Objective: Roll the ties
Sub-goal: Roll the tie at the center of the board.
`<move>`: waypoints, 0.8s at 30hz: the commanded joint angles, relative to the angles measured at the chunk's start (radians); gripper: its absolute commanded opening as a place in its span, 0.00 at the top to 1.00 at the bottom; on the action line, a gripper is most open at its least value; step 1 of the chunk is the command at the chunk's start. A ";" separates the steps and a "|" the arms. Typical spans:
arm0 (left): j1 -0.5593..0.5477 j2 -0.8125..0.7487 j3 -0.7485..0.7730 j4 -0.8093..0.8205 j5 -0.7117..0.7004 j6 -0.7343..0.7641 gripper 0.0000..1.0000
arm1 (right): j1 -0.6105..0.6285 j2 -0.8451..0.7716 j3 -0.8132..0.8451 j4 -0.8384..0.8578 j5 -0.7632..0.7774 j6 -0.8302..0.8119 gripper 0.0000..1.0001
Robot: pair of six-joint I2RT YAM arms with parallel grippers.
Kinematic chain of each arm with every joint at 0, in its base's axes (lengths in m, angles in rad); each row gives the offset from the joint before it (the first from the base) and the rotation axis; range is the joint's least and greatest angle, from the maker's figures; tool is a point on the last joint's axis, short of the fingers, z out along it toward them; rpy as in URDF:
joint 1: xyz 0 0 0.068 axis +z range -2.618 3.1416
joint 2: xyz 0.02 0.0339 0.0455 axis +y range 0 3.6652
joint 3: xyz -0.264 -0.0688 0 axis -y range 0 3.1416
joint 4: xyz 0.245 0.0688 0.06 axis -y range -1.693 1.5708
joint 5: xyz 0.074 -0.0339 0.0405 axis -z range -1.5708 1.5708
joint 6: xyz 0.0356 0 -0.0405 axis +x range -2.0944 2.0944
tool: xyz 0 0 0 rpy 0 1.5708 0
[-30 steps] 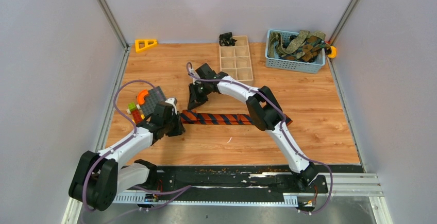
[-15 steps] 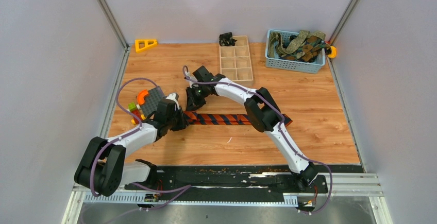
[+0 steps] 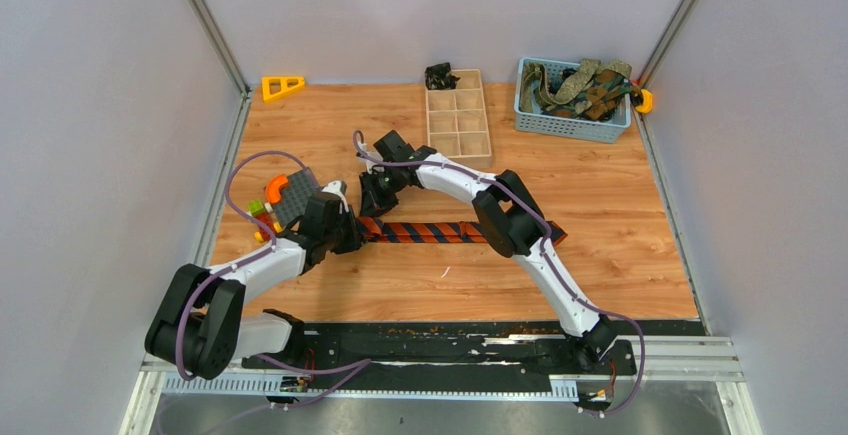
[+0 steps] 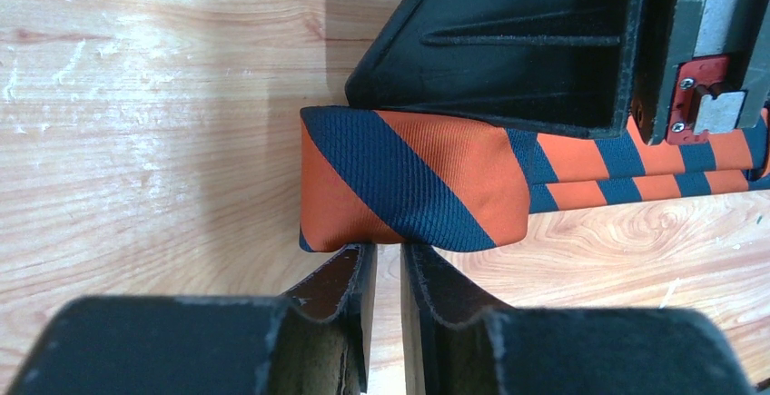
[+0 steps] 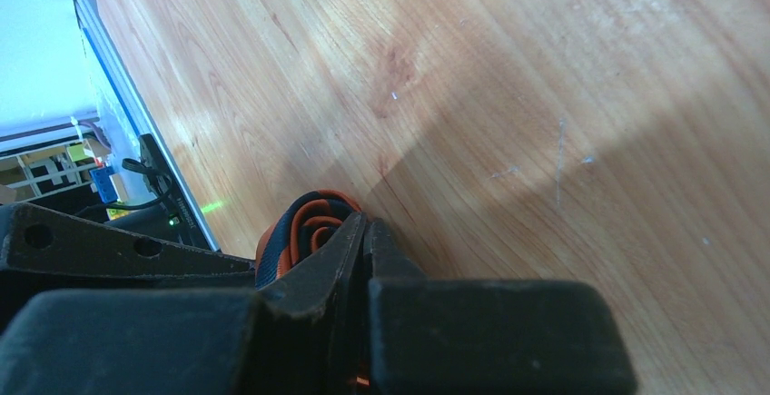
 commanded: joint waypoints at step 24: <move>-0.004 -0.413 0.028 -0.353 -0.133 0.045 0.38 | -0.047 -0.195 -0.003 -0.039 0.113 -0.042 0.79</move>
